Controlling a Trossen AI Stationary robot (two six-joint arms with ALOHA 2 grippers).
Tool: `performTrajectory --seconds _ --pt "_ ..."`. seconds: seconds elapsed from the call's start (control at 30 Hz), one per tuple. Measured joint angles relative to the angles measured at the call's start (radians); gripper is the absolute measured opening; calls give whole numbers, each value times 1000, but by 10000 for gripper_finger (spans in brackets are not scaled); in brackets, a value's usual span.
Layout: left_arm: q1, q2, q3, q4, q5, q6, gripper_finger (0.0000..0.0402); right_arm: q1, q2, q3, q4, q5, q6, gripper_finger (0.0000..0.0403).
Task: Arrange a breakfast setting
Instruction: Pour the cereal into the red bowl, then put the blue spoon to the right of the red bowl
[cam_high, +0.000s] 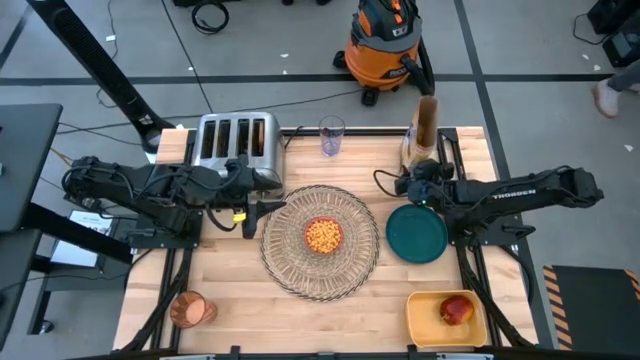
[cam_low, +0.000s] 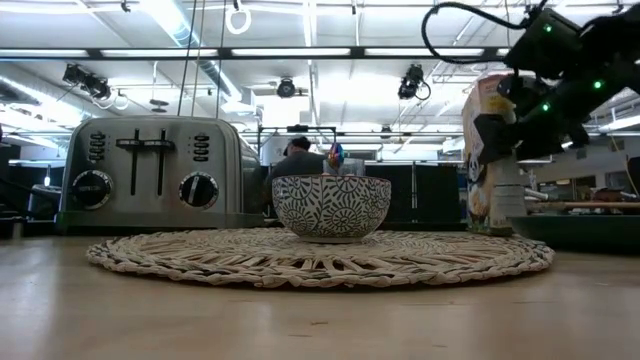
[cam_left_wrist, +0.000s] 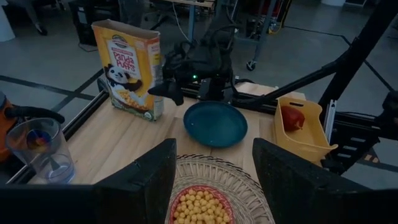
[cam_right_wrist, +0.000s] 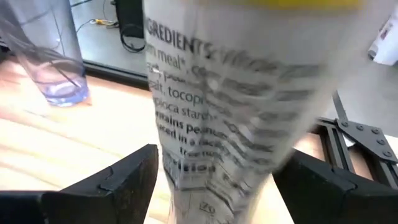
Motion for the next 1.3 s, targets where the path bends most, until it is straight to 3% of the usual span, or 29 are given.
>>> performTrajectory --seconds 0.17,0.3,0.53,0.9,1.1,1.3 --pt "0 0 0 -19 0 0 217 -4 0 107 -240 -46 132 302" --pt "0 0 0 -19 0 -7 217 -18 0 185 -427 -158 228 301" --pt "0 0 0 -18 0 -13 217 -18 0 306 -568 -331 253 301" --pt "-2 0 0 -17 2 3 217 12 0 567 -846 -496 240 290" --pt "-2 0 0 2 4 8 217 47 1 685 -874 -606 193 284" --pt "-41 0 0 122 49 48 217 104 39 816 -756 -767 96 282"
